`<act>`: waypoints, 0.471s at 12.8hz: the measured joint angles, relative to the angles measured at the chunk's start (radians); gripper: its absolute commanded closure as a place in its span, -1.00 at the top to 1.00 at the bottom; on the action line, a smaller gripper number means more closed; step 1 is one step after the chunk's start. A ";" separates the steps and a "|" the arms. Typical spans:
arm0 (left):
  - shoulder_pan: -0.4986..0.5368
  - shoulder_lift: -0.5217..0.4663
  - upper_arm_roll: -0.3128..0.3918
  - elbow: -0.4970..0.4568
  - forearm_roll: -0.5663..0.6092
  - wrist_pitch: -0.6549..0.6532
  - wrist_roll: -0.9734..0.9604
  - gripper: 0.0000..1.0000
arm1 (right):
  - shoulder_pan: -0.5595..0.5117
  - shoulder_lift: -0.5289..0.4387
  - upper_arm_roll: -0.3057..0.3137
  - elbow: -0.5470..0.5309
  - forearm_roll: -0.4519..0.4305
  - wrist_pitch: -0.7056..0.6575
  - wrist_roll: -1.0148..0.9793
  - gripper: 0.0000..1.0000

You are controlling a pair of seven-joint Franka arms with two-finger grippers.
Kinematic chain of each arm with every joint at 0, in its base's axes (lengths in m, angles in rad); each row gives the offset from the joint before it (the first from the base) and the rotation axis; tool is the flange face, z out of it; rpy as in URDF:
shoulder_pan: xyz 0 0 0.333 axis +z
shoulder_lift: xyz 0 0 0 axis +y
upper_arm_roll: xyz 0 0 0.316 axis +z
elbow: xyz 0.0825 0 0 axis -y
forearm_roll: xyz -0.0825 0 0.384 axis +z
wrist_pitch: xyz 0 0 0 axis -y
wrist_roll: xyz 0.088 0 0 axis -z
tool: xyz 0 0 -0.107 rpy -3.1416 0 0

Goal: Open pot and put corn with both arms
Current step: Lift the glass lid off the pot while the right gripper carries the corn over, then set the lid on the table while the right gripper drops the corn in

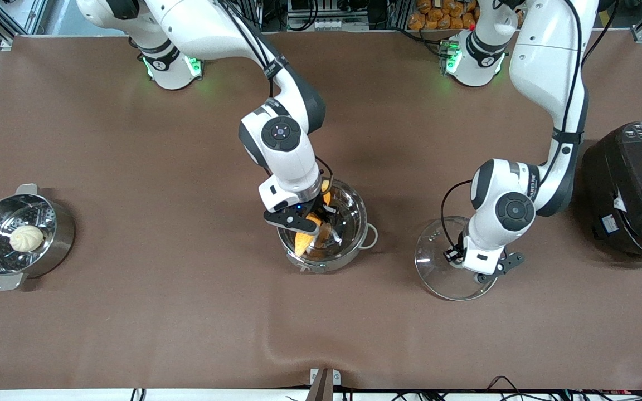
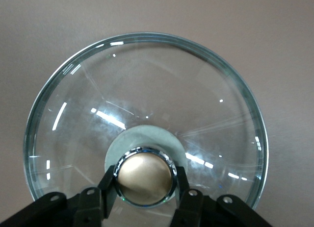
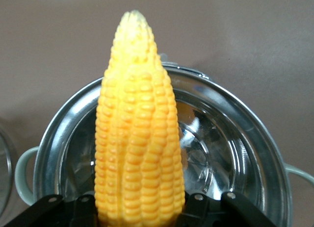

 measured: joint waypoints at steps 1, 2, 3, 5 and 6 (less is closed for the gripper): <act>-0.001 -0.003 0.000 0.002 0.000 0.002 0.000 1.00 | 0.005 0.006 0.002 0.000 0.001 -0.001 0.001 1.00; -0.002 -0.011 0.000 0.007 0.000 0.003 0.000 1.00 | 0.013 0.012 0.003 0.000 0.001 -0.001 0.003 1.00; -0.002 -0.028 0.000 0.010 0.000 0.001 0.000 1.00 | 0.020 0.014 0.004 0.001 0.002 -0.002 0.004 1.00; -0.001 -0.087 0.004 0.015 0.000 -0.015 0.000 1.00 | 0.024 0.014 0.003 0.017 0.002 -0.035 0.007 1.00; 0.004 -0.133 0.008 0.020 0.000 -0.031 0.006 1.00 | 0.022 0.013 -0.001 0.031 0.002 -0.081 0.005 1.00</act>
